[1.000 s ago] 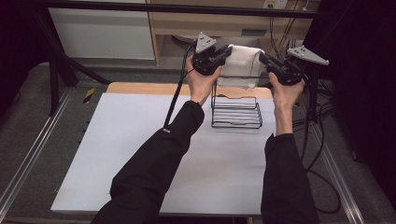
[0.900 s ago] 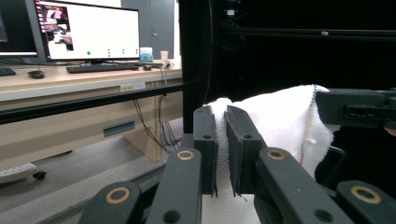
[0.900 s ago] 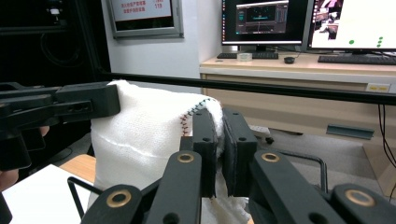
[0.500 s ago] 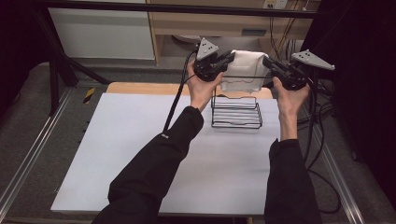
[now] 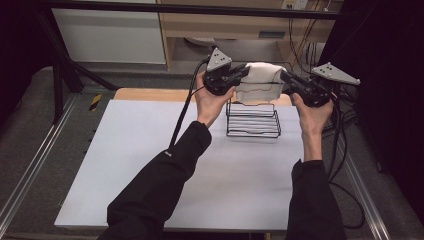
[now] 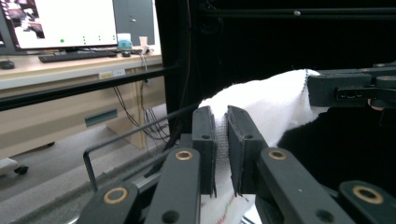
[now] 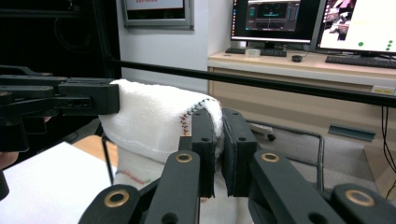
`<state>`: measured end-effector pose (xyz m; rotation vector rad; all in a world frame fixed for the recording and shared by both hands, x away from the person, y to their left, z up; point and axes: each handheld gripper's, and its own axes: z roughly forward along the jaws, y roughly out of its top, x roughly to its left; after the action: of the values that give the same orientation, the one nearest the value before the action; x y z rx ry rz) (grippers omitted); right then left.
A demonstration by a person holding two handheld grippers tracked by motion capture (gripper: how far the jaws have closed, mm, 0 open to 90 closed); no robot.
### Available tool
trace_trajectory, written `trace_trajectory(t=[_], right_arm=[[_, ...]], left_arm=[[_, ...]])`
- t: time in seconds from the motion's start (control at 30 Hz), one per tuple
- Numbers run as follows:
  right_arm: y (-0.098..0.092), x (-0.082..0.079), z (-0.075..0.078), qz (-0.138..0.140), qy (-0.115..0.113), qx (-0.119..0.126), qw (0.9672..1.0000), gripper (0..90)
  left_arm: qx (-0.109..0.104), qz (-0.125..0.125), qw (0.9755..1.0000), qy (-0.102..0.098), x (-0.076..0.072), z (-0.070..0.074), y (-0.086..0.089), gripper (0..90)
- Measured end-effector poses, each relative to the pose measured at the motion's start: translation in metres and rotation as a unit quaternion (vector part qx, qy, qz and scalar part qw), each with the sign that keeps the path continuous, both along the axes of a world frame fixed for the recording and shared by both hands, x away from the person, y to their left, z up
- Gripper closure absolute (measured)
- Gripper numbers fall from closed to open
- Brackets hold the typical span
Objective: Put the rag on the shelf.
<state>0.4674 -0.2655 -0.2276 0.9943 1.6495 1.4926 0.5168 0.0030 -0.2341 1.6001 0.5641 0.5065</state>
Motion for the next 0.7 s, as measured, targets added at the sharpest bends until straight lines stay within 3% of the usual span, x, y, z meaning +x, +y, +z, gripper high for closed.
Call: trace_trajectory(t=[0.5, 0.7], right_arm=[[-0.001, -0.015, -0.019, 0.016, 0.016, -0.006, 0.9997, 84.7], [-0.003, -0.016, -0.023, 0.020, 0.017, -0.011, 0.9996, 84.7]], left_arm=[[0.035, -0.015, 0.9990, 0.024, -0.021, -0.008, 0.005, 80.1], [0.041, -0.010, 0.9986, 0.033, -0.024, 0.004, 0.013, 78.1]])
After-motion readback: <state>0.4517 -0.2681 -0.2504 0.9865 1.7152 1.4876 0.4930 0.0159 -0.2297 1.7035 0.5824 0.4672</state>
